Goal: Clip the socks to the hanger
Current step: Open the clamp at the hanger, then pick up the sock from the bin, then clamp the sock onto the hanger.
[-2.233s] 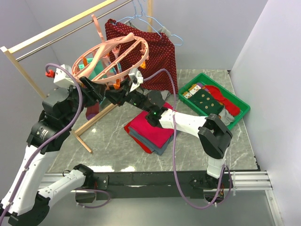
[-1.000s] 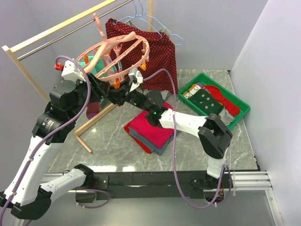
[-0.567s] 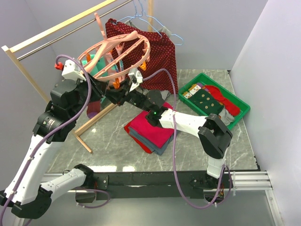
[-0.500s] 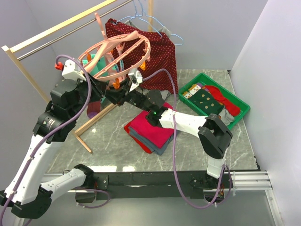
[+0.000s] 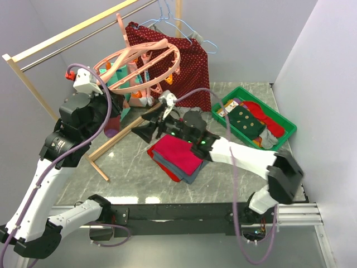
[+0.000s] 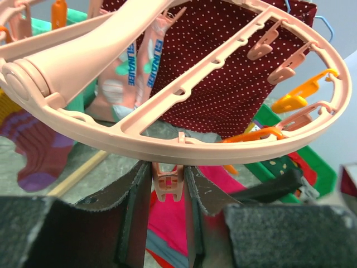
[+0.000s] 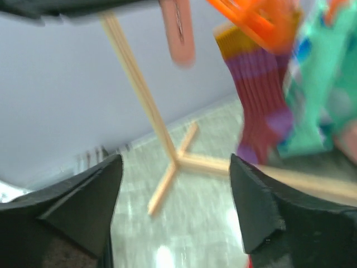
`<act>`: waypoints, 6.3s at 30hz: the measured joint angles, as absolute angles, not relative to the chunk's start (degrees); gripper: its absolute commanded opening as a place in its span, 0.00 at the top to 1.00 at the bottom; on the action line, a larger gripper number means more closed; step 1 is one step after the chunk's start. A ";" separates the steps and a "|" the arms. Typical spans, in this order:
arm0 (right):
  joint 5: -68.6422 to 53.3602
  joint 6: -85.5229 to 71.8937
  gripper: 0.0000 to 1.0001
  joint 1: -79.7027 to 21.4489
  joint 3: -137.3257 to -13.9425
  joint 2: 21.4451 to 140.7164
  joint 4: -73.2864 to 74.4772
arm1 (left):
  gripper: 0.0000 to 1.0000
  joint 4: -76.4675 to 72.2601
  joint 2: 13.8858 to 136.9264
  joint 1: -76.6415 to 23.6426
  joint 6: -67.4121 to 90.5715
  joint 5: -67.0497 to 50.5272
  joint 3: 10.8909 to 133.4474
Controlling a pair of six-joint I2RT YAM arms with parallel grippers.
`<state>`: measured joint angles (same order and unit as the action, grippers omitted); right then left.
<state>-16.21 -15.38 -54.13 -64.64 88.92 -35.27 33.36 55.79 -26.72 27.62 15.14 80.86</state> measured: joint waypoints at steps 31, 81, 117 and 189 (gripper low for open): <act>6.35 -5.89 0.37 -2.83 -77.82 97.93 19.20 | 0.99 28.38 51.96 -26.72 22.39 17.93 74.22; 9.39 -2.44 0.97 -1.54 -81.67 102.50 20.93 | 0.99 30.28 53.12 -26.72 23.88 19.18 74.28; -24.05 -13.15 1.00 -10.76 -63.46 63.24 -3.84 | 0.99 28.88 52.34 -26.72 25.50 17.82 74.19; -34.09 -48.38 1.00 -46.37 -70.19 102.06 -50.19 | 0.99 25.54 50.09 -26.70 29.85 15.84 70.50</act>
